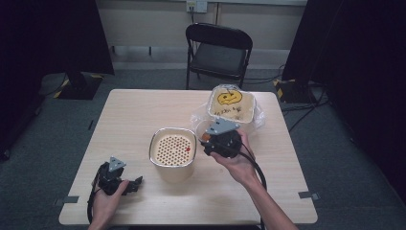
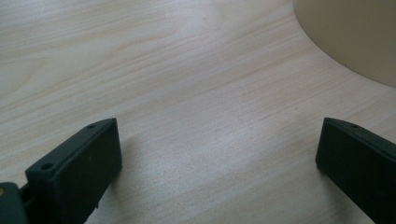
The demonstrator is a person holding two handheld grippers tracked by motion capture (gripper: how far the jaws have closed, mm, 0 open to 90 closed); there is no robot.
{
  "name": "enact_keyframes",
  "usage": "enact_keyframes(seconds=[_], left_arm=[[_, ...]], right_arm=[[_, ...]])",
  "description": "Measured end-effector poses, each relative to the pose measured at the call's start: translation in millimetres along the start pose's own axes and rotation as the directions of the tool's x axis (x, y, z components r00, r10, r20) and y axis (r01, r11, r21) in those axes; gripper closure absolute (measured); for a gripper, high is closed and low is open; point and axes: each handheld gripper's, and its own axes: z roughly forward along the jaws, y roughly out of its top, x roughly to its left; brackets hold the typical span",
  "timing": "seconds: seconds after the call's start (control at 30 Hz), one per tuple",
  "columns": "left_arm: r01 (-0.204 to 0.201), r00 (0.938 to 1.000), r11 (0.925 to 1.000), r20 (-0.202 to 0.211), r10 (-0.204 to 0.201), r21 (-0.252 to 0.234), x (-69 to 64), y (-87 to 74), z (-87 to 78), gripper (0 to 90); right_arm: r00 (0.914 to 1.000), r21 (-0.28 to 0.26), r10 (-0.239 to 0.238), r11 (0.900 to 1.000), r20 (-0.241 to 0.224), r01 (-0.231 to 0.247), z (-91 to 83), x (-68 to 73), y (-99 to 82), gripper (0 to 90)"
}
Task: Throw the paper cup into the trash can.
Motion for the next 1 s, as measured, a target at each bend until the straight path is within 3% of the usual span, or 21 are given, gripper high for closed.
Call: enact_keyframes(seconds=[0.13,0.3,0.47,0.57,0.87,0.9,0.97,1.0], left_arm=[[-0.001,1.0000,1.0000,0.001,0.001,0.000,0.1,0.0,0.0,0.0],[-0.001,1.0000,1.0000,0.001,0.001,0.000,0.1,0.0,0.0,0.0],[-0.001,1.0000,1.0000,0.001,0.001,0.000,0.1,0.0,0.0,0.0],[0.000,1.0000,1.0000,0.001,0.000,0.000,0.0,0.0,0.0,0.0],[0.000,1.0000,1.0000,0.001,0.000,0.000,0.1,0.0,0.0,0.0],[0.000,1.0000,1.0000,0.001,0.000,0.000,0.1,0.0,0.0,0.0],[0.000,1.0000,1.0000,0.001,0.000,0.000,0.1,0.0,0.0,0.0],[-0.002,1.0000,1.0000,0.002,0.002,0.000,0.2,0.0,0.0,0.0]], right_arm=[[0.9992,0.029,-0.040,0.9988,-0.008,0.040,3.6,3.3,11.1,42.5],[0.9929,0.073,-0.117,0.9906,0.021,0.115,10.0,10.6,22.7,42.6],[0.9722,0.110,-0.222,0.9707,0.074,0.213,17.3,17.6,33.1,42.6],[0.9632,0.124,-0.253,0.9625,0.091,0.241,20.9,18.8,36.7,42.7],[0.8991,0.217,-0.408,0.9029,0.159,0.371,35.9,30.7,41.7,43.4],[0.8850,0.235,-0.433,0.8903,0.171,0.390,37.6,33.8,42.1,43.5],[0.8451,0.262,-0.498,0.8569,0.196,0.444,41.2,39.9,43.7,43.8],[0.8399,0.268,-0.504,0.8528,0.200,0.448,41.9,41.7,44.2,43.8]])
